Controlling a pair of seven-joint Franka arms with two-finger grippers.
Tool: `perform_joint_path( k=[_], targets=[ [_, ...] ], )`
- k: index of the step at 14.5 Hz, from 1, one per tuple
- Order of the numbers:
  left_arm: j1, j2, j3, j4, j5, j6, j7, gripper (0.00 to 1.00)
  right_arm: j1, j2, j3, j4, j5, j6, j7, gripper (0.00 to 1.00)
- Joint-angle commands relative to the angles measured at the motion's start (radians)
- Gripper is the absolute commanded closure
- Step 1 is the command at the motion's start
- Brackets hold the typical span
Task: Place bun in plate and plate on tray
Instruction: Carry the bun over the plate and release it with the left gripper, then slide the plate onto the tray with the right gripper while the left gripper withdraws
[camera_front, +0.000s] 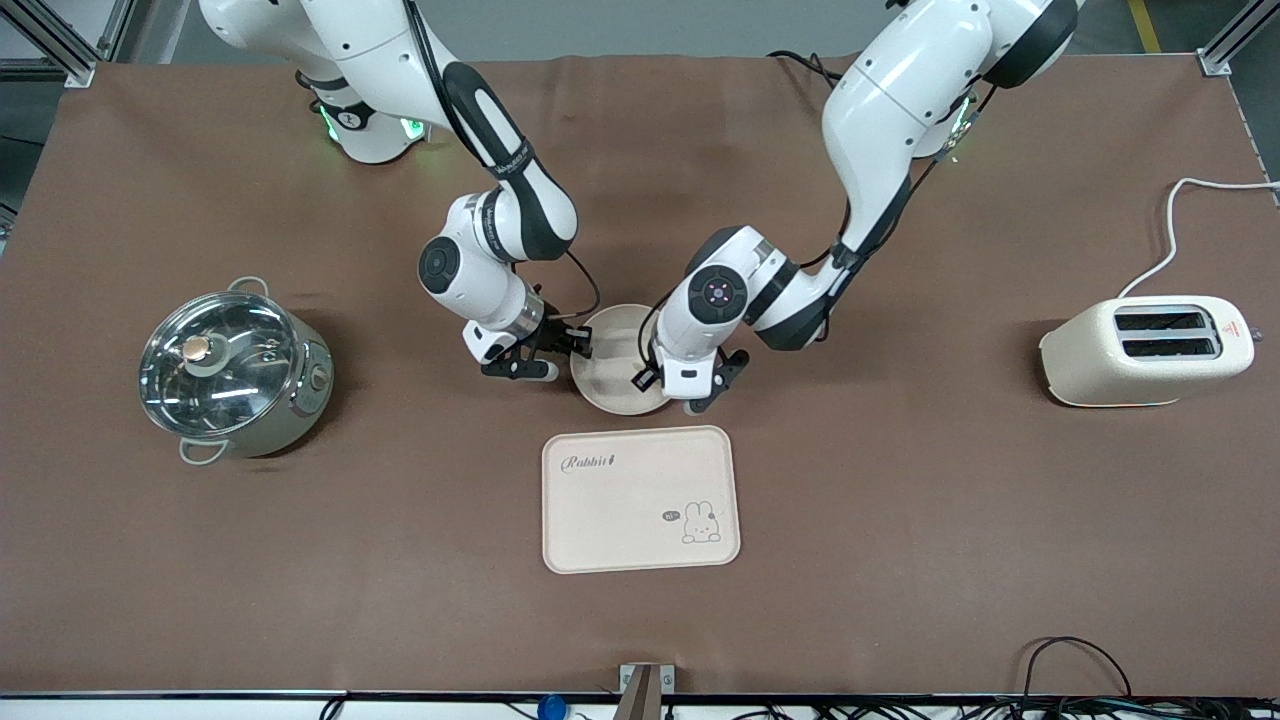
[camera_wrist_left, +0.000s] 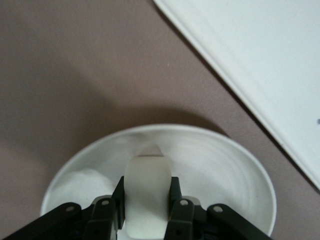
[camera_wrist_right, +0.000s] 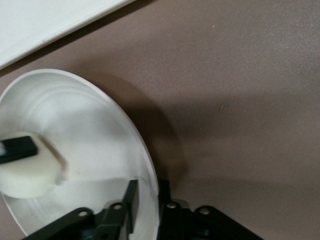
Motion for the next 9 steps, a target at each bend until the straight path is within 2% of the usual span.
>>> perform_joint_path(
  k=[1,2,3,6,9],
  targets=[
    [-0.015,-0.007,0.012,0.012,0.001,0.007,-0.021,0.36,0.004,0.004,-0.002,0.0,0.02,0.012,-0.025,0.97],
    [-0.012,-0.014,0.014,0.013,0.001,0.006,-0.032,0.15,0.004,0.004,-0.002,0.0,0.02,0.012,-0.025,1.0],
    [-0.009,-0.03,0.017,0.015,0.003,0.0,-0.032,0.0,0.004,0.002,-0.002,-0.002,0.02,0.012,-0.025,1.0],
    [0.01,-0.129,0.044,0.022,0.071,-0.115,-0.024,0.0,0.001,0.002,-0.002,-0.002,0.02,0.01,-0.026,1.0],
    [0.066,-0.22,0.058,0.1,0.158,-0.28,0.021,0.0,-0.008,-0.012,-0.002,-0.002,0.02,0.004,-0.057,1.0]
  ],
)
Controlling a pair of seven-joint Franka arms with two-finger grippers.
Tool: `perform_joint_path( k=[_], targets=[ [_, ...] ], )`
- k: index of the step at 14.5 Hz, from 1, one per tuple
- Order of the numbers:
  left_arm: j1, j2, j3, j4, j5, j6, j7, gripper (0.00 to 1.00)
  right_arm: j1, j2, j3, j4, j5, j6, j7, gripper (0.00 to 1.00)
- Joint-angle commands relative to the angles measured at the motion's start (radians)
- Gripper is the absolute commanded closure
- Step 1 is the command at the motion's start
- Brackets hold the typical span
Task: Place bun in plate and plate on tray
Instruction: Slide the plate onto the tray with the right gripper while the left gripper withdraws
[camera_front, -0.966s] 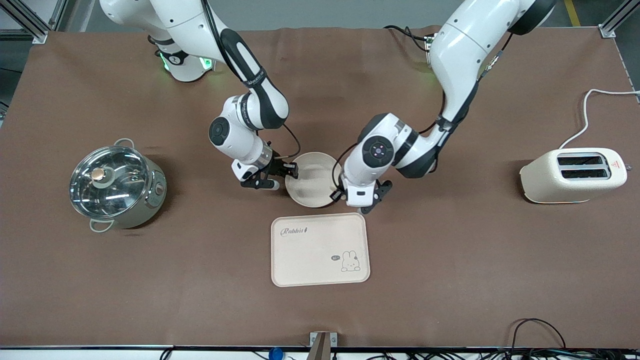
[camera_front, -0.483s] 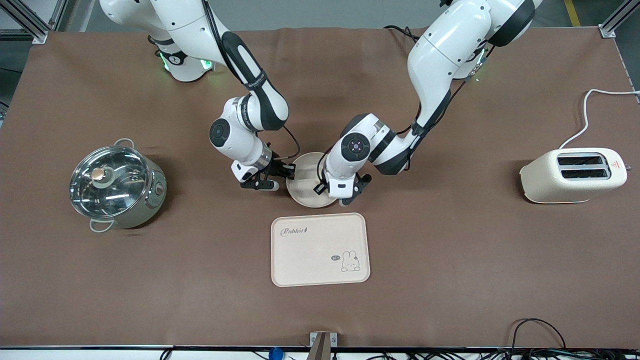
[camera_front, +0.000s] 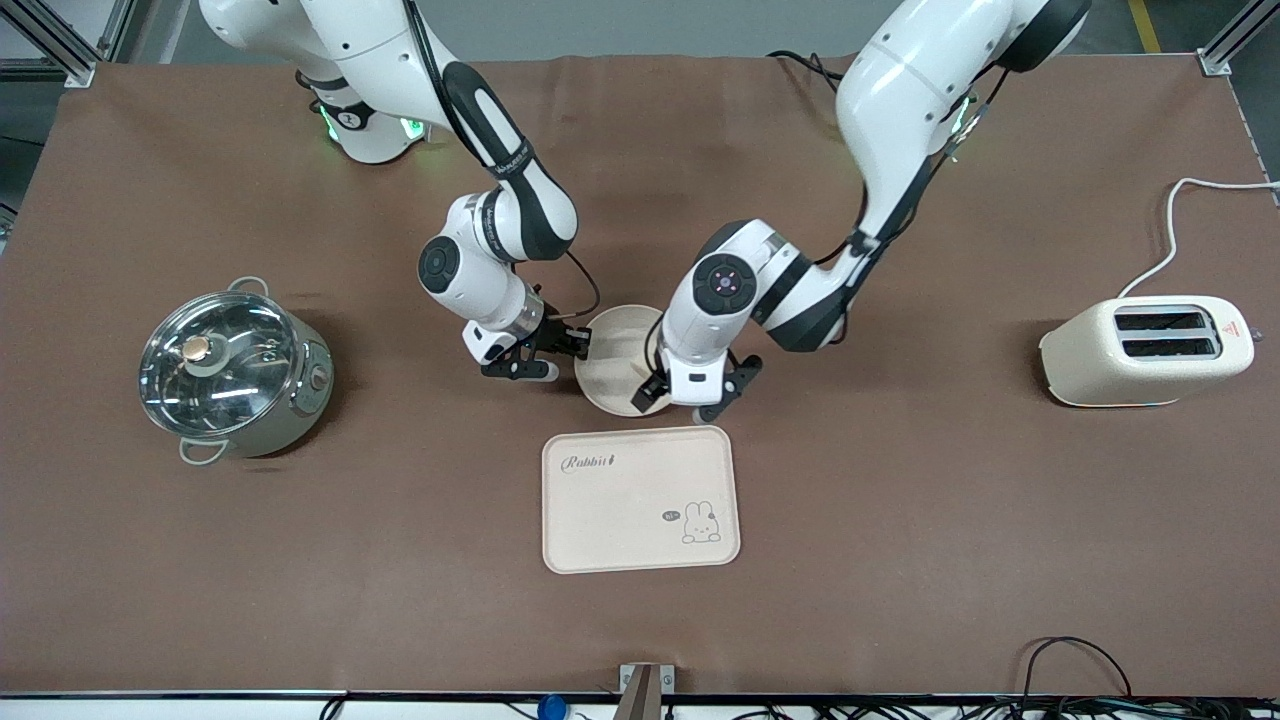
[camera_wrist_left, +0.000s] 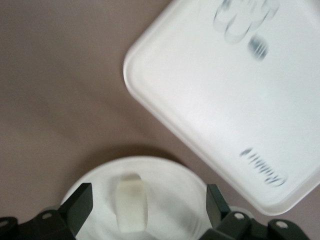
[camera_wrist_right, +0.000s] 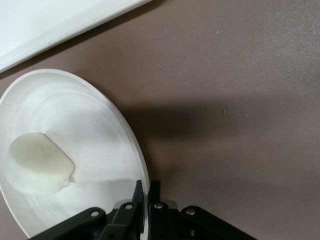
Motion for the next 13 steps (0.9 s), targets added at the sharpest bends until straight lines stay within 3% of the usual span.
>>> perform_joint_path(
  k=[1,7,11,13],
  targets=[
    [0.068,-0.11,0.009,0.054,0.054,-0.172,0.091,0.0,-0.009,-0.012,-0.003,0.003,0.02,-0.003,-0.039,1.0],
    [0.303,-0.309,0.008,0.08,0.051,-0.433,0.583,0.0,-0.032,0.003,-0.002,0.158,0.029,-0.012,-0.012,1.0],
    [0.425,-0.426,-0.001,0.08,0.044,-0.526,0.844,0.0,-0.04,0.139,-0.003,0.358,0.025,-0.006,0.102,1.0],
    [0.429,-0.487,0.022,0.077,0.028,-0.578,0.936,0.0,-0.057,0.21,-0.006,0.455,0.016,-0.012,0.108,1.0]
  ],
)
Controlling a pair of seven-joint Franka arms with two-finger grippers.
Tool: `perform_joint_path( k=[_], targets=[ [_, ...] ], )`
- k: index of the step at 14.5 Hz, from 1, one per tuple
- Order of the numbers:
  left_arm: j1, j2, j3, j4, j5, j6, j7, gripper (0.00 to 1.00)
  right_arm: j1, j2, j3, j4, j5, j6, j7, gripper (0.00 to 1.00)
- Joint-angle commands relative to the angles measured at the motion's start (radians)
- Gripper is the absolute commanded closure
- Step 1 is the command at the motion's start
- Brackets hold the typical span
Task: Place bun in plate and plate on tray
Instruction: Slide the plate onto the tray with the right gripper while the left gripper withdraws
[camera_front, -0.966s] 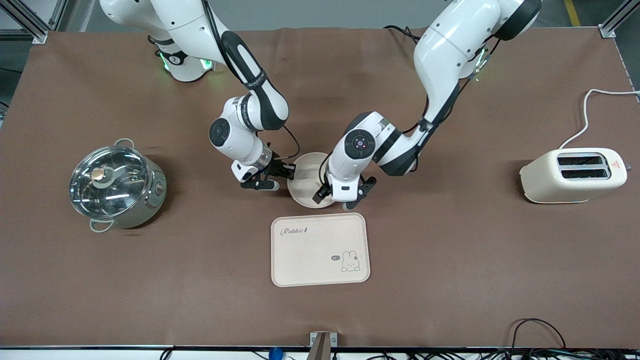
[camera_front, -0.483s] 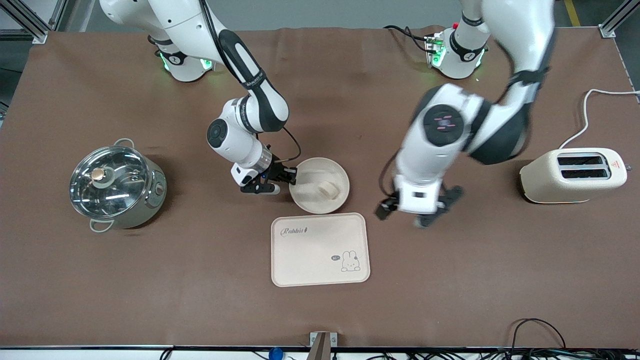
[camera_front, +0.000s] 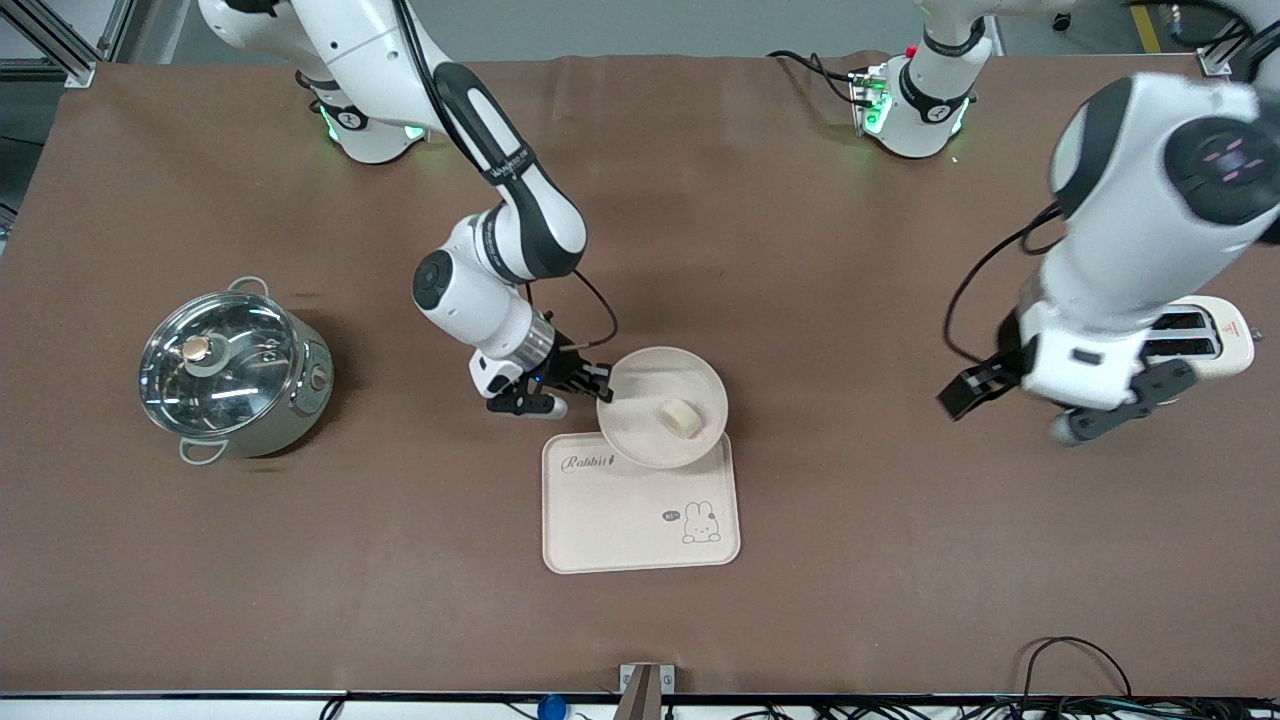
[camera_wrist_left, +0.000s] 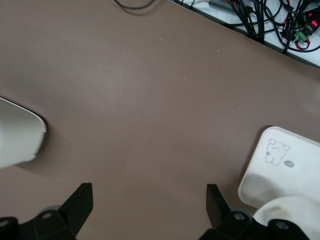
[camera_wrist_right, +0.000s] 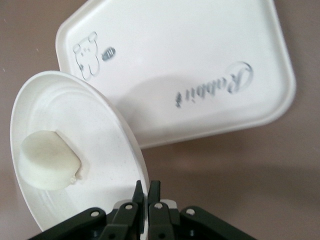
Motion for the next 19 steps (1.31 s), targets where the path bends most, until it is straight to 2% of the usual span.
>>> perform_joint_path(
  k=[1,3,5,7,10,12,19],
  targets=[
    [-0.006,-0.111,0.045,-0.031,-0.01,-0.071,0.145,0.0,-0.053,0.135,0.002,0.185,-0.001,-0.019,0.015,1.0],
    [-0.008,-0.179,0.077,-0.052,-0.032,-0.125,0.297,0.0,-0.125,0.181,0.002,0.28,-0.146,-0.227,0.024,1.0],
    [-0.014,-0.244,0.143,-0.08,-0.091,-0.138,0.382,0.0,-0.163,0.225,0.002,0.374,-0.205,-0.309,0.05,1.0],
    [-0.044,-0.31,0.212,-0.126,-0.118,-0.186,0.493,0.0,-0.184,0.254,0.002,0.41,-0.222,-0.312,0.053,1.0],
    [-0.044,-0.389,0.22,-0.201,-0.119,-0.224,0.584,0.0,-0.193,0.304,0.001,0.474,-0.223,-0.324,0.054,1.0],
    [-0.04,-0.403,0.225,-0.222,-0.156,-0.239,0.594,0.0,-0.191,0.313,0.001,0.479,-0.223,-0.324,0.054,1.0],
    [-0.044,-0.392,0.212,-0.218,-0.153,-0.251,0.597,0.0,-0.19,0.316,0.002,0.468,-0.246,-0.314,0.054,1.0]
  ],
)
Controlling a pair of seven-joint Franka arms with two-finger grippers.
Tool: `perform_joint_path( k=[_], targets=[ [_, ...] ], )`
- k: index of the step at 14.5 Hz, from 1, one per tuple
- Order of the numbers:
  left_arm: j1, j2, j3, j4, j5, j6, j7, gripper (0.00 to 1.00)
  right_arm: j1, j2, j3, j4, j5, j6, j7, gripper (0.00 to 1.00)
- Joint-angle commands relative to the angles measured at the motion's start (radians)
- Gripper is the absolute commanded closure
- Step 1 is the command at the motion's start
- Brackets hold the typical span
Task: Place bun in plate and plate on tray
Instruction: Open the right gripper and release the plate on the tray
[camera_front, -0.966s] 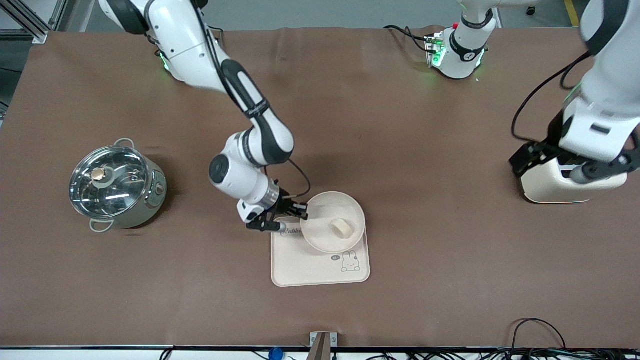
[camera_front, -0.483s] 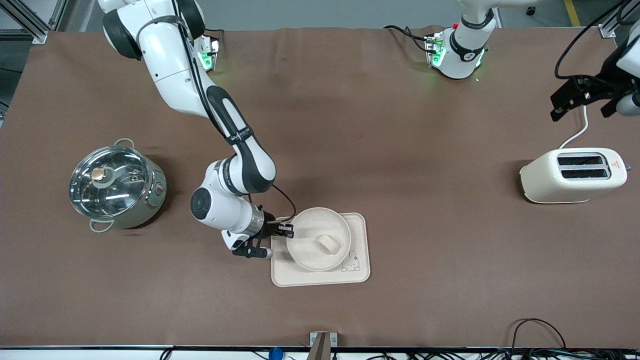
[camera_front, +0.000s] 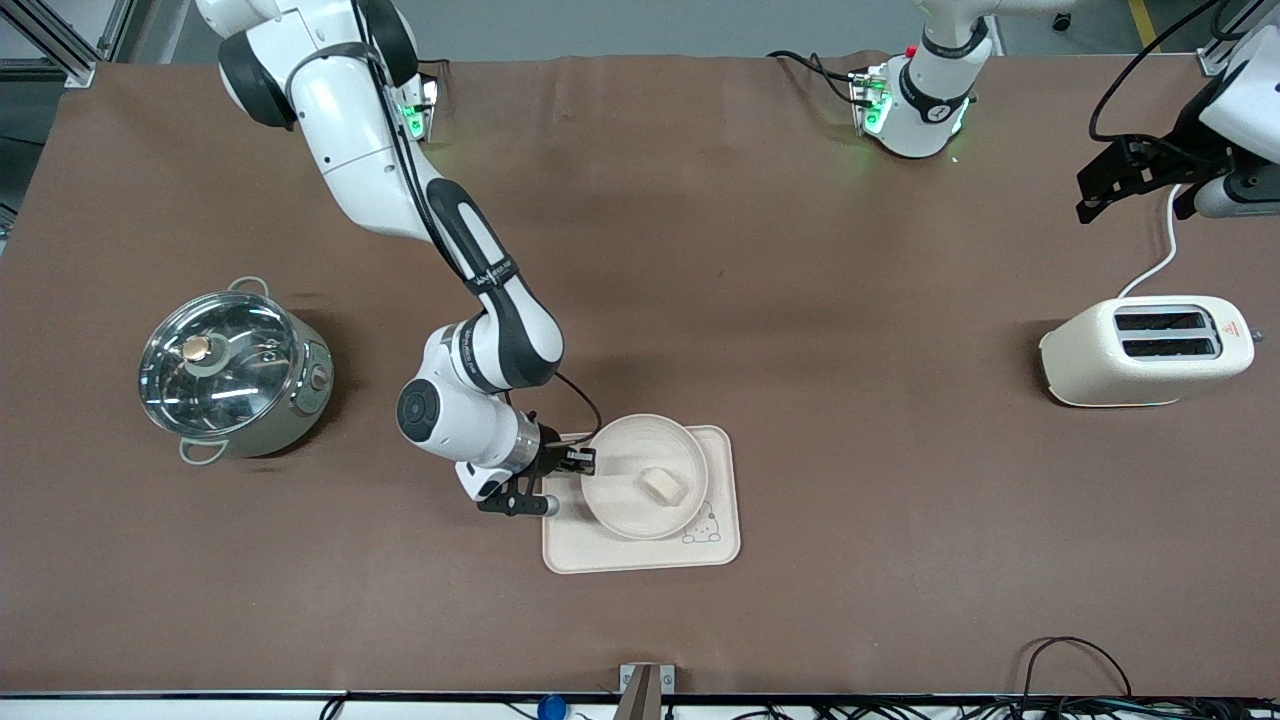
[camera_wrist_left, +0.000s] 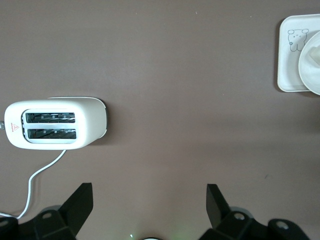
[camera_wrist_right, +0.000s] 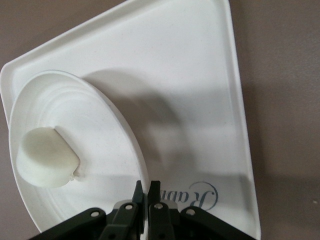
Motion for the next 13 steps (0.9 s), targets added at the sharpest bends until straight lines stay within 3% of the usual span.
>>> perform_joint_path(
  k=[1,13],
  targets=[
    [-0.006,-0.008,0.002,-0.01,-0.012,-0.002,0.019,0.0,-0.012,0.012,0.007,0.016,-0.026,-0.003,0.025,1.0],
    [-0.006,0.001,0.001,-0.006,-0.016,0.009,0.018,0.0,-0.048,0.037,0.007,0.028,-0.019,0.022,0.026,1.0]
  ],
)
